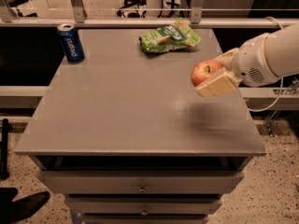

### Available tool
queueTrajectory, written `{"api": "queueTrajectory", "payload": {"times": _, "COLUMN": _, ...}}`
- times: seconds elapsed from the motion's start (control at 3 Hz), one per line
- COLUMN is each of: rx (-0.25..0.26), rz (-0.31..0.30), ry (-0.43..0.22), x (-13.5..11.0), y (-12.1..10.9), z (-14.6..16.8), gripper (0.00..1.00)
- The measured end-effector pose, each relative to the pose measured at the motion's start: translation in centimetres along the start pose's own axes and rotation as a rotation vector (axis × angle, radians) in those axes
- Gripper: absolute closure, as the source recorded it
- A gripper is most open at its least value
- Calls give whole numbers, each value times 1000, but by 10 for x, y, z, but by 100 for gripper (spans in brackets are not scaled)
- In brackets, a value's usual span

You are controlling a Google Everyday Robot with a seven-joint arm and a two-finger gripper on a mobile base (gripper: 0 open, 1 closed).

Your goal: Move apple near green rice chip bag

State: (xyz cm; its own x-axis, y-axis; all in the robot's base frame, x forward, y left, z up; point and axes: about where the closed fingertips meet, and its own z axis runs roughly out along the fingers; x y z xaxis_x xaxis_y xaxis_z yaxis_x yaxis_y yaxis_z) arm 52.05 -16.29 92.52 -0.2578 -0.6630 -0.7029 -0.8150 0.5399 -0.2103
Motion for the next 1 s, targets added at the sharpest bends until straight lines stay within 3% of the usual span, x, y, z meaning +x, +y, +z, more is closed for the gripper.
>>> {"api": "queueTrajectory", "payload": {"times": 0.67, "rx": 118, "rz": 13, "ry": -92, "x": -18, "y": -81, "z": 30, "gripper": 100}}
{"api": "queueTrajectory", "payload": {"times": 1.0, "rx": 147, "rz": 43, "ry": -155, "x": -37, "y": -130, "z": 71, "gripper": 100}}
